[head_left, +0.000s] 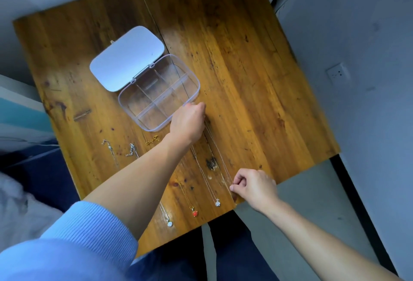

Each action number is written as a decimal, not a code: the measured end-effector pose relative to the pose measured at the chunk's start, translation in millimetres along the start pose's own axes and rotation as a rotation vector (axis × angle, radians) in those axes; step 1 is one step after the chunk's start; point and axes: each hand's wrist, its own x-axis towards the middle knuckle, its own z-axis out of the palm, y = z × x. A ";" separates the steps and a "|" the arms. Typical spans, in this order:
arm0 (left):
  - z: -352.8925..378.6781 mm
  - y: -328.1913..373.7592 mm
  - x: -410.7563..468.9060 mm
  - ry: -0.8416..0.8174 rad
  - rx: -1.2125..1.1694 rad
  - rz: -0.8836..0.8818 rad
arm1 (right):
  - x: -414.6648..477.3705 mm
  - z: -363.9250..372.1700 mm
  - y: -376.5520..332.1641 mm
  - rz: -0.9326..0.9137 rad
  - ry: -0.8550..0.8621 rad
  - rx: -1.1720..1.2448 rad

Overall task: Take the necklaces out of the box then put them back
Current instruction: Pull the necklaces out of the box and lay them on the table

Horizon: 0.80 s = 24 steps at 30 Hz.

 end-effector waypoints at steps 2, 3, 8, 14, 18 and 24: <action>-3.4 1.1 -3.7 0.010 0.000 0.016 | 1.5 -3.9 -1.0 0.003 -0.011 -0.037; -6.5 1.5 -6.6 0.019 -0.005 0.022 | 3.1 -6.8 -1.4 0.011 -0.021 -0.045; -36.3 -12.0 -30.3 0.165 -0.088 -0.006 | 26.0 -37.7 -16.0 0.007 0.006 -0.005; -66.5 -65.2 -62.2 0.437 -0.172 -0.368 | 96.2 -90.4 -84.3 -0.127 0.214 0.165; -66.8 -94.2 -72.8 0.440 -0.356 -0.721 | 134.1 -105.9 -143.5 -0.200 0.220 0.345; -59.2 -118.1 -65.2 0.403 -0.802 -0.836 | 145.8 -90.1 -180.4 -0.095 0.131 0.460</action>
